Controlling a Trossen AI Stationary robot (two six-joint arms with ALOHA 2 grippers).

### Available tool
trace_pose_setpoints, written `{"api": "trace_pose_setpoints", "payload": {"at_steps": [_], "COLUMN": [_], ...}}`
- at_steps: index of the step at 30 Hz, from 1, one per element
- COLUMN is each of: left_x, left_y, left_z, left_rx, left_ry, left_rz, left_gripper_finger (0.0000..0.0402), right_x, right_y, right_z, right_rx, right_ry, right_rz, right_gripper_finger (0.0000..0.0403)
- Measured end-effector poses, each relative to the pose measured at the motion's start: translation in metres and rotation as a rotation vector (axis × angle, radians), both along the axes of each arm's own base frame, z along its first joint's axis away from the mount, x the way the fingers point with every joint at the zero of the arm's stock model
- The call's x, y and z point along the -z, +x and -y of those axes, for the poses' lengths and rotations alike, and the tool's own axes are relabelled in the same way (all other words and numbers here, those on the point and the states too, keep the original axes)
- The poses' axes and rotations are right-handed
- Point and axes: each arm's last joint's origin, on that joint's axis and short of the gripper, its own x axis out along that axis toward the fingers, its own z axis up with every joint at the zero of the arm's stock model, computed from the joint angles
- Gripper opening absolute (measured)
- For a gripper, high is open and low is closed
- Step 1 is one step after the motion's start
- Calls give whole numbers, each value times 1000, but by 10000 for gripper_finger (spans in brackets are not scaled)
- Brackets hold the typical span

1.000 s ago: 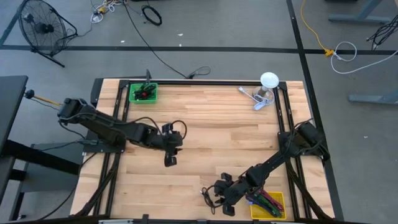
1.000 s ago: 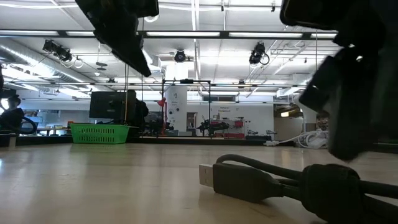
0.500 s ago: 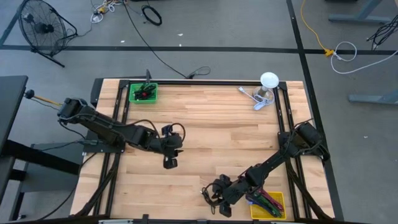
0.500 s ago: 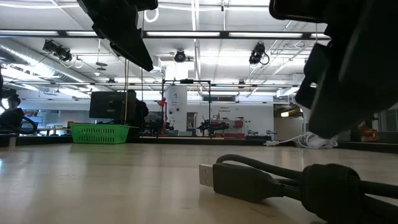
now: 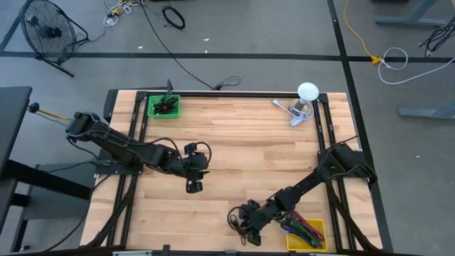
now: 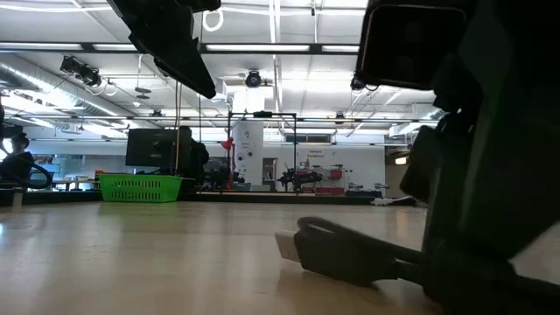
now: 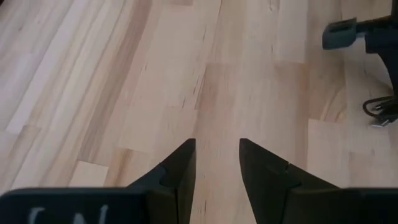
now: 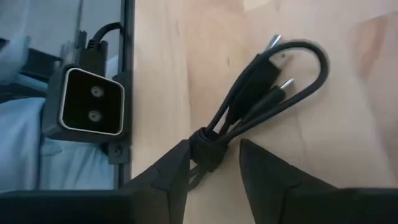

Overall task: Pick & Place USB Port
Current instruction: Put the black charger cable into the green bin

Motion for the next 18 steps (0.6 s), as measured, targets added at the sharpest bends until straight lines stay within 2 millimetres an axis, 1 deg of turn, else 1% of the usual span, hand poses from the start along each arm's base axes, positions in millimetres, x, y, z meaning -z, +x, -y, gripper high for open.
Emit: {"api": "trace_pose_setpoints", "payload": {"at_steps": [13, 18], "left_x": [0, 0], "left_y": [0, 0], "left_z": [0, 0], "left_rx": [-9, -9], "left_ry": [11, 13], "left_rz": [4, 4], "left_gripper_finger": [126, 126], "right_x": [0, -1], "right_y": [5, 8], "right_z": [5, 6], "right_rx": [28, 6], "right_ry": [27, 18], "right_rz": [1, 43], "right_gripper_finger": [139, 139]}}
